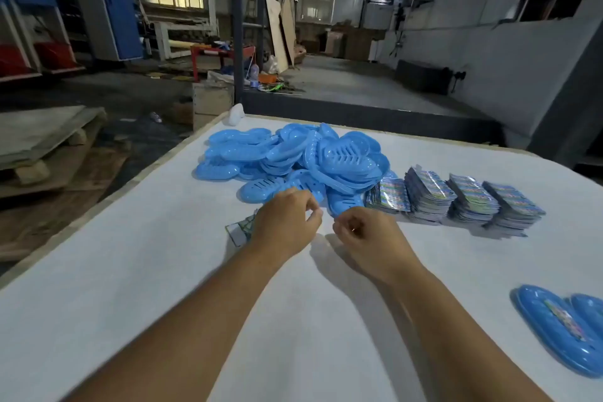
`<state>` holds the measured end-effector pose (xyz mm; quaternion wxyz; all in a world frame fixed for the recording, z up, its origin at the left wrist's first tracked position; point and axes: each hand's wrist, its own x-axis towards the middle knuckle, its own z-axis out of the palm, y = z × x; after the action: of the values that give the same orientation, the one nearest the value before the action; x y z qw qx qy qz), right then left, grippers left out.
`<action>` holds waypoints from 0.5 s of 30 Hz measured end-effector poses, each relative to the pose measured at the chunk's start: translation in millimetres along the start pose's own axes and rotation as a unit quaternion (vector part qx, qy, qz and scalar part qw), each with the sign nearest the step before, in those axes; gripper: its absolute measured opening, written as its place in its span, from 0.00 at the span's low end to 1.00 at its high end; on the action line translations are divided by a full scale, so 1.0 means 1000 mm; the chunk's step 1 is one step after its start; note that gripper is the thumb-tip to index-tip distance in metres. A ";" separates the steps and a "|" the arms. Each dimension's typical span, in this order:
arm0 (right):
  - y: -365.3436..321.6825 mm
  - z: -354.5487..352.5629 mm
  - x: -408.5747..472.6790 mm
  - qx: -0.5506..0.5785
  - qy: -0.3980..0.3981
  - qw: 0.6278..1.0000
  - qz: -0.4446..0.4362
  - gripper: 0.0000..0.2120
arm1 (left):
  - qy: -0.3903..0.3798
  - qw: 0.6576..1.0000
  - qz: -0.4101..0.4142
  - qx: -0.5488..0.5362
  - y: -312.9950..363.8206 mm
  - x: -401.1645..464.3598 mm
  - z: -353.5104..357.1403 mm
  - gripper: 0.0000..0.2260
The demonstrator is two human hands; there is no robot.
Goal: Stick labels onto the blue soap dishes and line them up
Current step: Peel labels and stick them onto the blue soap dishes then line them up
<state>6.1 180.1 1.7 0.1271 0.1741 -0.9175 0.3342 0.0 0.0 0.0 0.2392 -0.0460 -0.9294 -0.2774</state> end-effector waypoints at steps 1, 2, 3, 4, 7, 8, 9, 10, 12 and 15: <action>0.002 0.001 0.000 0.010 0.015 1.000 -0.004 0.05 | 0.007 1.000 0.015 0.026 -0.003 0.005 0.000 0.07; 0.003 0.000 0.001 0.018 0.030 0.999 0.002 0.06 | 0.016 0.998 0.021 0.061 -0.005 0.010 0.001 0.08; 0.006 0.001 0.000 0.024 0.039 0.999 -0.003 0.07 | 0.025 0.995 0.026 0.090 -0.010 0.015 0.003 0.11; 0.009 0.001 -0.002 0.031 0.041 0.999 -0.003 0.07 | 0.028 0.993 0.020 0.114 -0.012 0.020 0.002 0.14; 0.013 0.000 -0.005 0.059 0.051 0.997 -0.003 0.06 | -0.005 0.986 -0.001 0.167 -0.023 0.031 0.009 0.27; 0.015 -0.001 -0.005 0.065 0.050 0.997 0.000 0.05 | -0.013 0.986 -0.005 0.168 -0.026 0.033 0.011 0.28; 0.016 -0.002 -0.005 0.075 0.052 0.996 0.004 0.05 | -0.014 0.987 -0.004 0.159 -0.029 0.035 0.013 0.28; 0.017 -0.004 -0.004 0.082 0.055 0.995 0.008 0.04 | -0.013 0.989 -0.002 0.150 -0.030 0.036 0.012 0.27; 0.018 -0.007 -0.003 0.093 0.060 0.994 0.011 0.04 | 0.007 0.988 0.017 0.153 -0.030 0.037 0.010 0.26; 0.017 -0.011 -0.003 0.112 0.060 0.992 0.012 0.04 | 0.019 0.982 0.023 0.185 -0.026 0.035 -0.001 0.25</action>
<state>3.6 200.4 -0.7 0.1576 0.1560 -0.8669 0.4465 -36.4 -24.2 4.6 0.2672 -0.0176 -0.9587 -0.0963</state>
